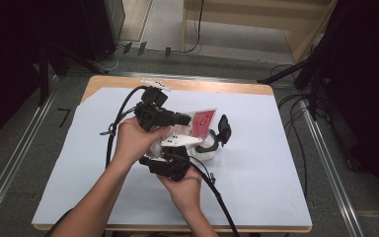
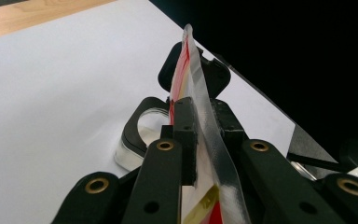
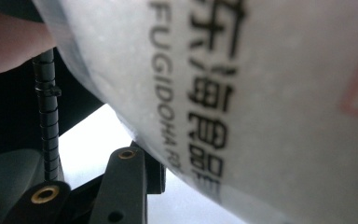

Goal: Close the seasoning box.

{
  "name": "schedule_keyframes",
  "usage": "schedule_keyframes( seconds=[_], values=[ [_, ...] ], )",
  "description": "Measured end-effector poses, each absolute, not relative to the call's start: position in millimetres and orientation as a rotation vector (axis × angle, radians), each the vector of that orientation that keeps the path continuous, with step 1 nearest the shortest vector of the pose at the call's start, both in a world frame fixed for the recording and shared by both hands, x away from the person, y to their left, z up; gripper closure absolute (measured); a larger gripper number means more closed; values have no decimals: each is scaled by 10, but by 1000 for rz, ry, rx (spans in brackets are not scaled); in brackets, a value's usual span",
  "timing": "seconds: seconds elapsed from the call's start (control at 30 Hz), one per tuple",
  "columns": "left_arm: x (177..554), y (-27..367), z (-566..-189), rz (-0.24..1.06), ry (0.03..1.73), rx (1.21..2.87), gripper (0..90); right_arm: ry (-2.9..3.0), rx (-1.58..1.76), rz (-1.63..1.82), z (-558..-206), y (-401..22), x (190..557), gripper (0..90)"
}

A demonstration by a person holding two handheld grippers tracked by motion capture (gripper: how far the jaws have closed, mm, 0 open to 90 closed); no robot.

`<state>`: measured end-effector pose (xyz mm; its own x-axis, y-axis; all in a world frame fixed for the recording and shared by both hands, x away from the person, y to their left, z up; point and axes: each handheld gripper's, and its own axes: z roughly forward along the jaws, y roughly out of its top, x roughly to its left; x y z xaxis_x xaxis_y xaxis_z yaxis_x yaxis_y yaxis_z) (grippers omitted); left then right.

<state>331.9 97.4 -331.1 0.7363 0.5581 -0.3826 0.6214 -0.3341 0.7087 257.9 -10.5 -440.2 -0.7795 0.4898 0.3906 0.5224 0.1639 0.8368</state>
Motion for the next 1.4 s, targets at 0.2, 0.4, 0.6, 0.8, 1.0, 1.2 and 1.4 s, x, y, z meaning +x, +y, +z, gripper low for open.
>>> schedule_keyframes(
  seconds=[0.2,0.4,0.6,0.8,1.0,1.2,1.4],
  values=[
    [3325,969,-3312,-92,894,2017,826,-2356,-1041,-1726,-4400,-112,2579,628],
    [3318,962,-3306,-80,889,2026,821,-2349,-1049,-1728,-4398,-114,2578,628],
    [3324,966,-3314,-83,887,2013,816,-2348,-1050,-1727,-4393,-116,2576,628],
    [3312,951,-3310,-72,884,2014,813,-2342,-1057,-1732,-4388,-125,2575,628],
    [3312,954,-3310,-72,885,2010,813,-2346,-1054,-1730,-4385,-123,2575,628],
    [3316,959,-3314,-75,888,2011,815,-2348,-1056,-1724,-4387,-120,2578,628],
    [3316,953,-3319,-76,885,2005,815,-2351,-1056,-1726,-4386,-125,2577,628]
  ],
)
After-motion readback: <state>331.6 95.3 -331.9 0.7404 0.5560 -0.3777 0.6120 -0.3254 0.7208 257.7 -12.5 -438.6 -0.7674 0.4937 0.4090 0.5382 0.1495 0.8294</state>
